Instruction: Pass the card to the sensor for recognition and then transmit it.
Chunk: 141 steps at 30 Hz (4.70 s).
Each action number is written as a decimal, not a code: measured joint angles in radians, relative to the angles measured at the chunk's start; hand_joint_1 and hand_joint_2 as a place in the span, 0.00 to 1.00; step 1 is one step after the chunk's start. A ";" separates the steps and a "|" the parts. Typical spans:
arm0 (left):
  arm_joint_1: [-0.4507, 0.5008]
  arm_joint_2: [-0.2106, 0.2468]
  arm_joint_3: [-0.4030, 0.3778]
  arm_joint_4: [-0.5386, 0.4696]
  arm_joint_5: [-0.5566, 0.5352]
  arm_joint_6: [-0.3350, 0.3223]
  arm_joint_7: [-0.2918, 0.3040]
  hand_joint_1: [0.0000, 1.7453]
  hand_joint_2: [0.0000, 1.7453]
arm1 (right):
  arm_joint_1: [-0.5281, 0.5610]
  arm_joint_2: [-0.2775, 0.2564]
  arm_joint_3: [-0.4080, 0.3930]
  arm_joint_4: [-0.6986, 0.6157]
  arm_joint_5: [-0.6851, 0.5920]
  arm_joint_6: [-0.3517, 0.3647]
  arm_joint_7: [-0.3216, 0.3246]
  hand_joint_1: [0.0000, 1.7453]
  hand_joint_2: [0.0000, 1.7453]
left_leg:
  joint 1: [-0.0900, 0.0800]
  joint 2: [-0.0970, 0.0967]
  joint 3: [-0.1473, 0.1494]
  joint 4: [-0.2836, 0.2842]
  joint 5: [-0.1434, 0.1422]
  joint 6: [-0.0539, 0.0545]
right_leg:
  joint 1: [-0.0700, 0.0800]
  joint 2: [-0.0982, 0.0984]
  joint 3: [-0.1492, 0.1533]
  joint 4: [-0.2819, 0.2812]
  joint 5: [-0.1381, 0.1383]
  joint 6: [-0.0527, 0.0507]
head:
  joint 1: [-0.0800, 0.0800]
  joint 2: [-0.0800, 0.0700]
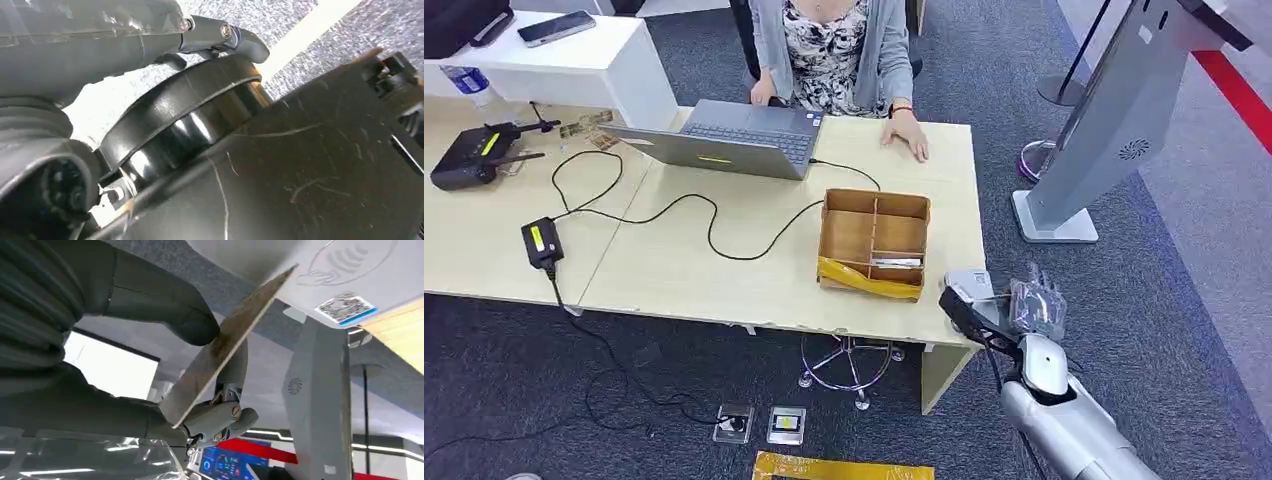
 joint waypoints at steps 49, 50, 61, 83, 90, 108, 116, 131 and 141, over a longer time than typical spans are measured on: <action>0.003 -0.003 0.071 0.001 0.197 -0.034 -0.104 0.00 0.00 | -0.259 0.139 -0.004 -0.202 0.056 0.083 -0.034 1.00 1.00 | 0.000 -0.001 -0.003 0.000 0.001 0.000 | 0.000 0.000 -0.002 0.001 0.001 0.000 | 0.000 0.000; 0.009 0.001 0.096 0.001 0.255 -0.044 -0.147 0.00 0.00 | -0.258 0.139 -0.004 -0.203 0.055 0.083 -0.032 1.00 1.00 | 0.000 -0.001 -0.003 0.000 0.001 0.000 | 0.000 0.000 -0.002 0.001 0.001 0.000 | 0.000 0.000; 0.037 0.026 0.372 0.002 0.546 -0.069 -0.407 0.00 0.00 | -0.247 0.138 -0.003 -0.204 0.038 0.096 -0.022 1.00 1.00 | 0.000 0.000 -0.003 0.000 0.001 0.000 | 0.000 0.000 -0.003 0.001 0.001 0.000 | 0.000 0.000; 0.043 0.046 0.509 0.006 0.499 -0.002 -0.295 0.00 0.00 | -0.231 0.133 -0.005 -0.227 0.021 0.033 -0.064 0.00 0.00 | 0.000 0.000 -0.004 0.000 0.001 0.000 | 0.000 0.000 -0.003 0.001 0.001 0.000 | 0.000 0.000; 0.043 0.050 0.509 0.006 0.488 0.003 -0.282 0.00 0.00 | -0.230 0.132 -0.005 -0.248 0.035 0.005 -0.067 0.00 0.00 | 0.000 0.000 -0.003 0.000 0.001 0.000 | 0.000 0.000 -0.003 0.001 0.001 0.000 | 0.000 0.000; 0.052 0.053 0.509 0.006 0.541 0.026 -0.250 0.00 0.00 | 0.025 -0.016 -0.028 -0.745 0.024 0.009 0.012 0.00 1.00 | 0.000 0.001 -0.003 0.000 0.001 0.000 | 0.000 0.000 -0.004 0.001 0.001 0.000 | 0.000 0.000; 0.052 0.052 0.528 0.007 0.581 -0.018 -0.309 0.00 0.00 | 0.047 0.019 0.024 -0.811 0.075 0.000 -0.021 0.00 1.00 | 0.000 0.001 -0.004 0.000 0.001 0.000 | 0.001 0.000 -0.003 0.001 0.001 0.000 | 0.001 0.000; 0.051 0.048 0.532 0.007 0.567 0.034 -0.246 0.00 0.00 | -0.026 0.171 0.111 -0.464 0.037 -0.069 -0.109 0.00 1.00 | 0.000 0.000 -0.005 0.000 0.001 0.000 | 0.000 0.000 -0.004 0.001 0.001 0.000 | 0.000 0.000; 0.050 0.048 0.531 0.008 0.533 0.017 -0.240 0.00 0.00 | -0.064 0.224 0.132 -0.285 0.078 -0.083 -0.060 0.00 1.00 | 0.000 0.000 -0.004 0.000 0.001 0.000 | 0.000 0.000 -0.004 0.001 0.001 0.000 | 0.000 0.000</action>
